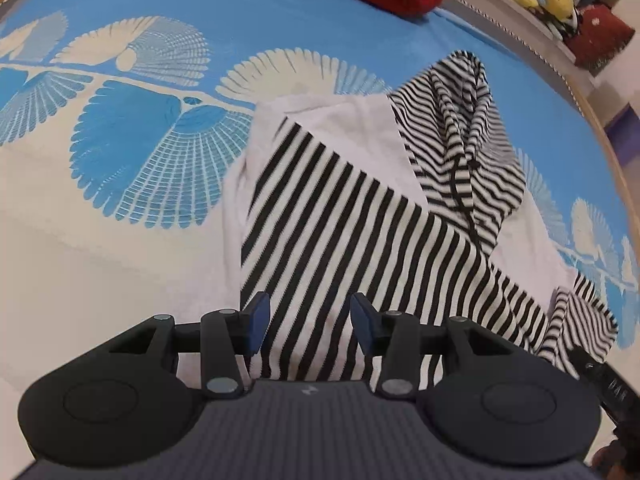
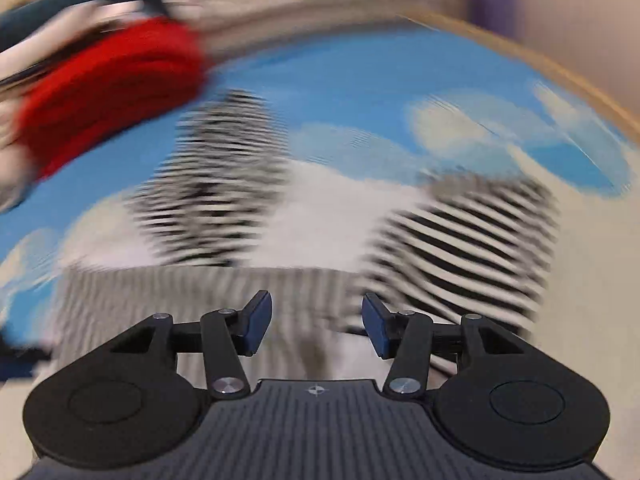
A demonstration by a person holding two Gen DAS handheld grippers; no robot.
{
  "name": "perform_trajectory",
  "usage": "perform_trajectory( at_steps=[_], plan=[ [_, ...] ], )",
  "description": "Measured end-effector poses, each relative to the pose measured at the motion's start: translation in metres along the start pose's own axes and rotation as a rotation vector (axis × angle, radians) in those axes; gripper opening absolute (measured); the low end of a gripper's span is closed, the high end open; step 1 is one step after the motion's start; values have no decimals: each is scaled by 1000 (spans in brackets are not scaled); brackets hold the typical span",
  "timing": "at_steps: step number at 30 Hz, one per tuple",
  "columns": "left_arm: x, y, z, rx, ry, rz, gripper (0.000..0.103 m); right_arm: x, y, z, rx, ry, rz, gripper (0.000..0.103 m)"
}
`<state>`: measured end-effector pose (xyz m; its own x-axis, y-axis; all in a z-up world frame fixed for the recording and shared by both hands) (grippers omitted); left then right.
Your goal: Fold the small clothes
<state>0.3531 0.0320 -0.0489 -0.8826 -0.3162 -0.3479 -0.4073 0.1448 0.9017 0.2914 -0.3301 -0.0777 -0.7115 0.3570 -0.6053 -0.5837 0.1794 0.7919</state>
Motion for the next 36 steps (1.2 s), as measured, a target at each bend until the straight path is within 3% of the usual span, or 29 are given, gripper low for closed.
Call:
perform_trajectory(
  at_steps=[2,4,6,8,11,12,13,15,17,19,21,23,24,26,27,28,33,36],
  plan=[
    [2,-3,-3,-3,-7,5,49,5,-4,-36,114,-138,34,52],
    [3,-5,-8,-3,-18,7,49,16,-10,-65,147,-252,109,52],
    [5,-7,-13,-5,-31,9,49,30,-16,-81,102,-360,183,52],
    [9,-10,-18,-6,-42,14,49,37,-21,-87,64,-391,222,52],
    [13,-13,-23,-9,-53,20,49,37,-15,-82,23,-391,201,53],
    [13,-14,-23,-11,-57,20,49,36,-13,-81,7,-384,188,41],
    [14,-14,-23,-12,-59,20,49,30,-13,-78,-1,-367,179,20],
    [13,-14,-22,-17,-58,18,49,22,-5,-70,9,-319,140,8],
    [12,-13,-19,-20,-52,15,49,12,7,-60,21,-269,68,7],
    [10,-11,-16,-21,-45,8,49,-1,29,-39,-11,-150,-77,7],
    [7,-9,-13,-24,-35,2,49,-14,57,3,-127,85,-266,7],
    [5,-8,-9,-26,-23,1,49,-18,81,49,-342,339,-364,9],
    [4,-8,-8,-27,-17,1,49,-18,88,63,-471,401,-372,13],
    [3,-8,-6,-28,-8,2,49,-14,94,83,-691,487,-317,36],
    [3,-8,-6,-27,-6,2,49,-12,94,90,-745,509,-280,63],
    [3,-8,-5,-25,-4,3,49,-8,93,92,-741,503,-280,73],
    [5,-13,-6,-7,7,27,49,-16,69,78,-610,343,-213,73],
    [7,-18,-4,16,26,51,49,-25,37,53,-414,195,-110,73]
  ],
)
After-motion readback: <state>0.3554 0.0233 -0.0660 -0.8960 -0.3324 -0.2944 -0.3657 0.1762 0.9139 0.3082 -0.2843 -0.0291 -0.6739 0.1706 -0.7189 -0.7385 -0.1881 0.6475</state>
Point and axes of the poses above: each gripper's, at about its wrist camera, not at the fingertips, and y roughly against the way its jaws point, z to its left, x to its underside, the point moved 1 cm from there along -y, roughly the way its jaws point, and after that the axes turned 6 degrees about y, right-handed, at the moved point
